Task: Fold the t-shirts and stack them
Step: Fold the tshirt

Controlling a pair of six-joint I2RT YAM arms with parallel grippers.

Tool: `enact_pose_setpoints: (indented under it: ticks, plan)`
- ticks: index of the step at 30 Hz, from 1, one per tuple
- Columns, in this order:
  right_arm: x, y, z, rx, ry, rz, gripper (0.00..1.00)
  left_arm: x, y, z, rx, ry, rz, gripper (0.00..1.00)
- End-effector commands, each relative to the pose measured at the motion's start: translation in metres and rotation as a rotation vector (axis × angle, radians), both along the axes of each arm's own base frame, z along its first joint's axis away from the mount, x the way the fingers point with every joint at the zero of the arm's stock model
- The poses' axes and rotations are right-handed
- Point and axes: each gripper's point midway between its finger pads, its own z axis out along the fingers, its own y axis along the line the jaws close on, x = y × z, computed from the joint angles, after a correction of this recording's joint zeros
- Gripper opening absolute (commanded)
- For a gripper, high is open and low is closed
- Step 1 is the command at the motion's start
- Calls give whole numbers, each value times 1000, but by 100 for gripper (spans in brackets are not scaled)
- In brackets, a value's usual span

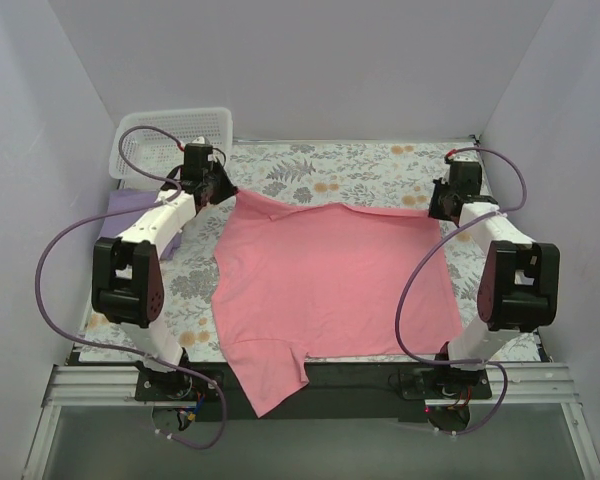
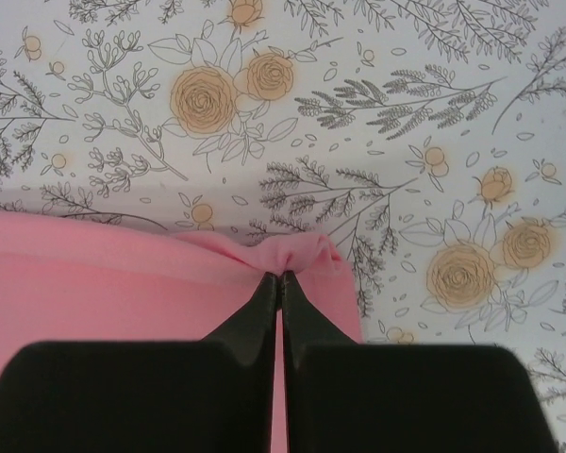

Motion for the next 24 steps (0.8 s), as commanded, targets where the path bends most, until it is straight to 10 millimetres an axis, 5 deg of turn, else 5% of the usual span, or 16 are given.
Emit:
enact_pose_setpoints:
  ticks: [1, 8, 24]
  plan:
    - [-14, -6, 25, -8, -28, -31, 1, -26, -7, 36, -48, -31, -6, 0]
    - [-33, -8, 26, -16, 0, -45, 1, -77, -13, 46, -98, -19, -43, 0]
    - [-84, -14, -7, -16, 111, -122, 1, -161, -12, 13, -158, 82, -73, 0]
